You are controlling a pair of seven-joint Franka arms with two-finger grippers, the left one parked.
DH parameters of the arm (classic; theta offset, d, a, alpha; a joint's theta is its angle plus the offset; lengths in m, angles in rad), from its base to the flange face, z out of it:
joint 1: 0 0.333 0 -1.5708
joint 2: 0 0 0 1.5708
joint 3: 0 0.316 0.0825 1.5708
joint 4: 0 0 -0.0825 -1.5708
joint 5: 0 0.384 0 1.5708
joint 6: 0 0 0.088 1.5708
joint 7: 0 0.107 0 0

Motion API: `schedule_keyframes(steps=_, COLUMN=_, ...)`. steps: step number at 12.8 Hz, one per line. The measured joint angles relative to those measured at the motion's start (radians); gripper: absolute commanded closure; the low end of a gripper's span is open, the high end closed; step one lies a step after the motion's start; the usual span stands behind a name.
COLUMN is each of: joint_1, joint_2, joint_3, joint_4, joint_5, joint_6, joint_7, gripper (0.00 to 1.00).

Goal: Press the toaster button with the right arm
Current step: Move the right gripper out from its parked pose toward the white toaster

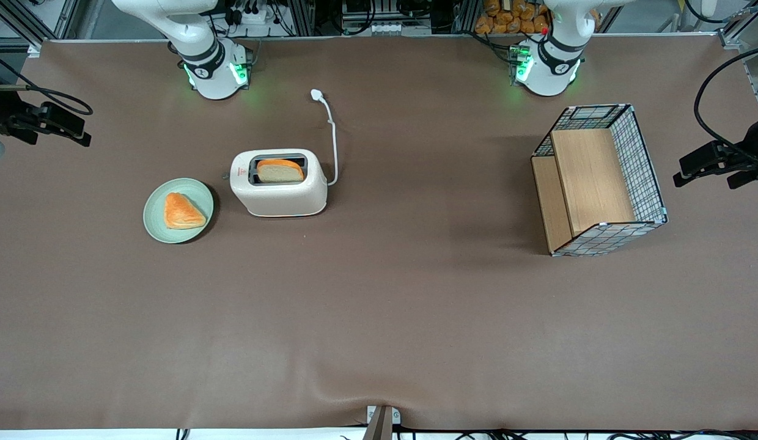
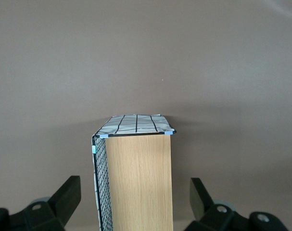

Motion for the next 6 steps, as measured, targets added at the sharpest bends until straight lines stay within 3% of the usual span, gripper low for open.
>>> schedule_keyframes(steps=6, joint_1=0.000, joint_2=0.010, joint_3=0.000, joint_4=0.005, joint_5=0.001, joint_6=0.000, joint_7=0.000, gripper=0.00)
